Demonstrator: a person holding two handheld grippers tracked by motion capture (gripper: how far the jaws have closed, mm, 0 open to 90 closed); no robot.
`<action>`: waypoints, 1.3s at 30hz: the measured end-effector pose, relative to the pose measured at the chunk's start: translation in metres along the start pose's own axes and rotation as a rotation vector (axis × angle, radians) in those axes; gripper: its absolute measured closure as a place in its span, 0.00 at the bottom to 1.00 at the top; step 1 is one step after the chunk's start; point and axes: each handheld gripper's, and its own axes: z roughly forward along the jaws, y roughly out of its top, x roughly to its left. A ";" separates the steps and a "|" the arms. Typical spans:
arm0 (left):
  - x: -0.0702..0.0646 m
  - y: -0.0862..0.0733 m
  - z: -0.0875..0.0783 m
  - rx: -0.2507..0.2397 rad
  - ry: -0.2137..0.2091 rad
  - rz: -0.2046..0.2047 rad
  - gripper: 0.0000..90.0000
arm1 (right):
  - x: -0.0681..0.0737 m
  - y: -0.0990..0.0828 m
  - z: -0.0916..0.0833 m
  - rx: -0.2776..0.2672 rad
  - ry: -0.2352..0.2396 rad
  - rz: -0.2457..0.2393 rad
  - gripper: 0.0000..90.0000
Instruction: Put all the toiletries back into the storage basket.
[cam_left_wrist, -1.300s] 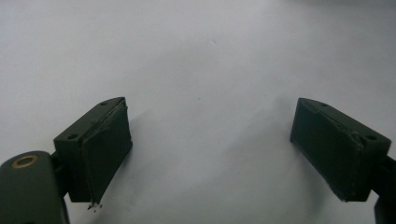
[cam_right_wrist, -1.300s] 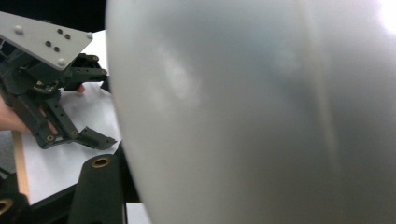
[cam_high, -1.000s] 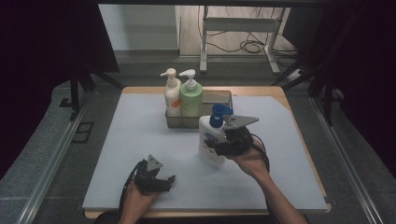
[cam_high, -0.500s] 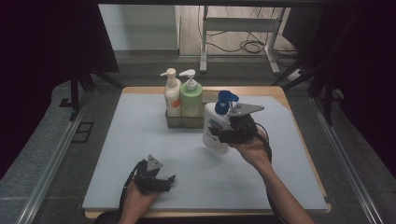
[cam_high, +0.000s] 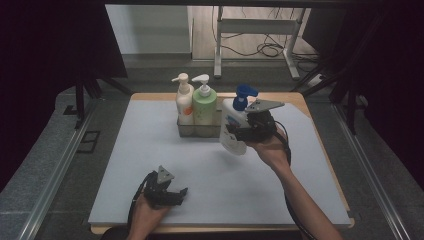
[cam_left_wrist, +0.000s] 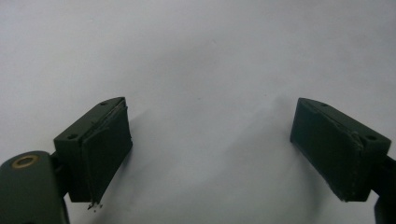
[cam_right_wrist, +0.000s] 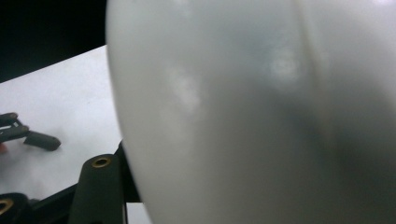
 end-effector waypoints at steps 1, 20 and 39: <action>0.000 0.000 0.000 0.000 0.000 0.001 0.13 | -0.001 0.001 0.001 0.000 -0.003 0.001 0.42; 0.000 0.000 0.000 0.001 -0.002 0.000 0.13 | -0.016 0.026 0.008 -0.002 -0.072 0.016 0.42; 0.000 0.000 0.000 -0.002 -0.001 -0.001 0.13 | -0.033 0.042 0.028 -0.005 -0.134 0.049 0.42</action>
